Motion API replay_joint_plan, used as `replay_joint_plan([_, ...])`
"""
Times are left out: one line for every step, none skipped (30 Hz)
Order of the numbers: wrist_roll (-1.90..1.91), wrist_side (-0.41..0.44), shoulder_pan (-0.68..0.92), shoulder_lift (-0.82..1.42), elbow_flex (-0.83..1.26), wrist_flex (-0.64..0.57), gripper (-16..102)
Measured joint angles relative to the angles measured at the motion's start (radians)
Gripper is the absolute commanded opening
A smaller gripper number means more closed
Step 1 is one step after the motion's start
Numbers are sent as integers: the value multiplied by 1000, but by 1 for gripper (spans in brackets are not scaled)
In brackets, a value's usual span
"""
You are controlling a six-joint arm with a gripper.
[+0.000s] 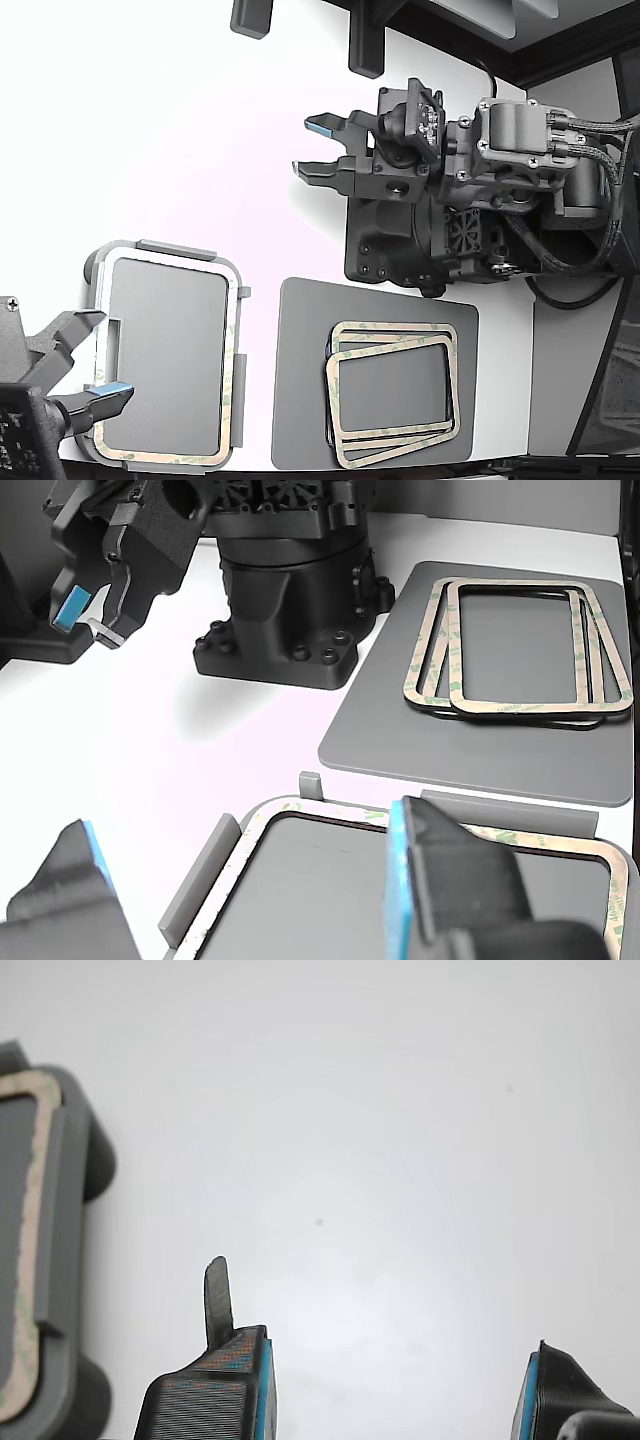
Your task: Move top rectangular frame to the holder.
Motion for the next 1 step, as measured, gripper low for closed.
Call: replay_joint_plan([0,0,0,0,0,0,100])
